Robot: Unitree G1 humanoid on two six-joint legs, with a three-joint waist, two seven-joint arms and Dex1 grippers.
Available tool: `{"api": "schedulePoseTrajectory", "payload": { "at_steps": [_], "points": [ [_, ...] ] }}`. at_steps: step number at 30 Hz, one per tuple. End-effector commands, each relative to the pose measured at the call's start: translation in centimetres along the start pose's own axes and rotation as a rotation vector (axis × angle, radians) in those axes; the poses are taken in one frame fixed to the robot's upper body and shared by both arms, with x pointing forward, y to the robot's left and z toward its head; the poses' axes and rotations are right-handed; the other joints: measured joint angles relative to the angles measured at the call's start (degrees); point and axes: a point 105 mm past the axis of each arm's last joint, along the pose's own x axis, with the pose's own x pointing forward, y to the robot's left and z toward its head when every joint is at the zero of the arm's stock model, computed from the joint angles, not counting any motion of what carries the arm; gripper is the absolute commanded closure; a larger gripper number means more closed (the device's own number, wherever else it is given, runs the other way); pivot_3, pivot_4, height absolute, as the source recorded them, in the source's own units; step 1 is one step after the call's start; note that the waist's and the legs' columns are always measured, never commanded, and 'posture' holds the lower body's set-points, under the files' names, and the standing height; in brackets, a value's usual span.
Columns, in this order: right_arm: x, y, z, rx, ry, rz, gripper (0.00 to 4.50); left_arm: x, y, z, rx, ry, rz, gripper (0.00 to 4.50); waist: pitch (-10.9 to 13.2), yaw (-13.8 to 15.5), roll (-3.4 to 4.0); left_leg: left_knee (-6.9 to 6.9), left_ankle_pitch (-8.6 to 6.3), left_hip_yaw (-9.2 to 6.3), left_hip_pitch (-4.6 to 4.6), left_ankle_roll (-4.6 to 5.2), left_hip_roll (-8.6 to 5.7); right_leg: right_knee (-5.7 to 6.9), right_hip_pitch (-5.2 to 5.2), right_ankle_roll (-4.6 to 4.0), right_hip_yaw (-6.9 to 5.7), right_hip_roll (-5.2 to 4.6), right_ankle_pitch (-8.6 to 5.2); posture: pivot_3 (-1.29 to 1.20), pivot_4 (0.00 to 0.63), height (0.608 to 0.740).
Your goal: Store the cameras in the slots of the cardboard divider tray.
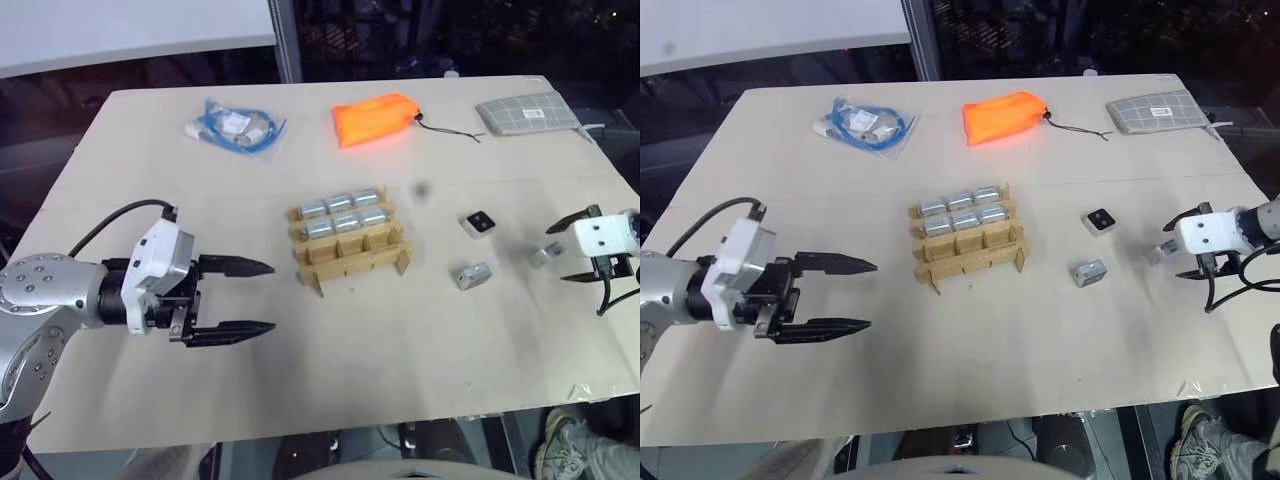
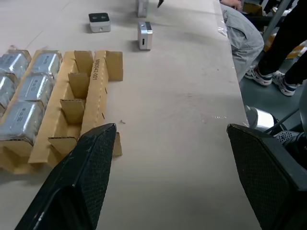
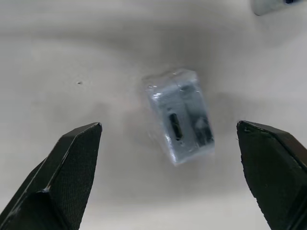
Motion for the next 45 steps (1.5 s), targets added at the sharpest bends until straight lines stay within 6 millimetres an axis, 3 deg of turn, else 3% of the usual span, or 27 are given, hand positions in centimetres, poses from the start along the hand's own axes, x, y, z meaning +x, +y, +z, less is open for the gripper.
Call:
{"api": "schedulePoseTrajectory", "payload": {
  "at_steps": [1,12,16,20,22,25,30,33,37,45],
  "points": [
    [-1.1,-0.8,0.4,-0.089,0.024,-0.019,0.0,-0.2,0.1,0.4,0.036,0.0,0.002,0.68,0.0,-0.02,0.0,0.0,0.0,0.0,0.0,0.0,0.0,0.0,0.0,0.0,0.0,0.0,0.0,0.0,0.15,0.74],
    [-0.8,-1.8,1.7,-0.185,0.0,-0.024,0.0,-0.2,0.0,0.7,0.032,-0.007,0.001,0.68,0.0,-0.08,0.0,0.04,0.0,0.0,0.01,0.0,0.01,0.06,0.0,0.0,0.0,0.0,0.0,0.0,0.15,0.74],
    [-0.9,-1.7,1.7,-0.187,-0.004,-0.023,1.13,-0.2,0.0,0.8,0.031,-0.009,0.004,0.62,0.0,0.02,0.0,0.04,0.0,0.0,0.01,-0.01,0.01,0.06,0.0,0.0,0.01,0.0,0.0,0.0,0.15,0.74],
    [-0.9,-1.3,1.6,-0.192,-0.005,-0.012,3.23,-0.2,0.0,0.8,0.032,-0.008,0.005,0.62,0.0,-0.03,0.0,0.05,0.0,0.0,0.01,-0.01,0.0,0.07,0.0,0.0,0.01,-0.01,0.01,0.0,0.15,0.74],
    [-0.9,-1.1,1.6,-0.195,-0.01,-0.009,3.86,-0.2,0.0,0.8,0.034,-0.008,0.005,0.62,0.0,-0.1,-0.03,0.07,0.0,0.0,0.03,0.0,0.01,0.07,0.02,0.0,0.0,0.01,0.01,0.0,0.15,0.74],
    [-1.0,-1.0,1.7,-0.2,-0.017,-0.008,3.86,-0.2,0.0,0.8,0.034,-0.008,0.005,0.62,0.0,-0.18,-0.03,0.09,0.0,0.04,0.06,-0.01,0.02,0.12,0.01,0.0,0.03,0.0,0.01,0.0,0.15,0.74],
    [-1.4,-2.8,3.3,-0.194,-0.081,-0.082,3.87,-0.2,0.1,0.8,0.037,-0.005,0.003,0.62,0.01,-0.18,-0.01,0.1,0.01,0.06,0.07,-0.01,0.03,0.16,0.0,0.0,0.06,-0.01,0.01,0.0,0.15,0.74],
    [-1.7,-4.7,5.6,-0.153,-0.186,-0.142,3.87,-0.2,0.2,0.8,0.038,-0.002,0.004,0.62,0.01,-0.22,-0.02,0.1,0.0,0.06,0.07,-0.01,0.03,0.16,0.0,0.0,0.07,-0.01,0.01,0.0,0.15,0.74],
    [-3.0,-8.1,11.3,-0.027,-0.479,-0.214,3.87,-0.4,0.4,0.7,0.042,0.002,0.027,0.62,0.01,-0.69,-0.01,0.11,0.02,0.02,0.08,-0.04,0.07,0.32,-0.02,0.0,0.07,0.02,0.01,0.0,0.15,0.74],
    [-2.7,-9.6,20.1,0.18,-0.946,-0.192,3.87,-1.6,1.4,0.7,0.037,0.02,0.108,0.62,-0.01,0.13,-0.05,0.12,0.01,-0.04,-0.03,-0.03,0.06,0.48,-0.12,-0.01,0.04,-0.07,0.01,0.0,0.15,0.74]
  ]
}}
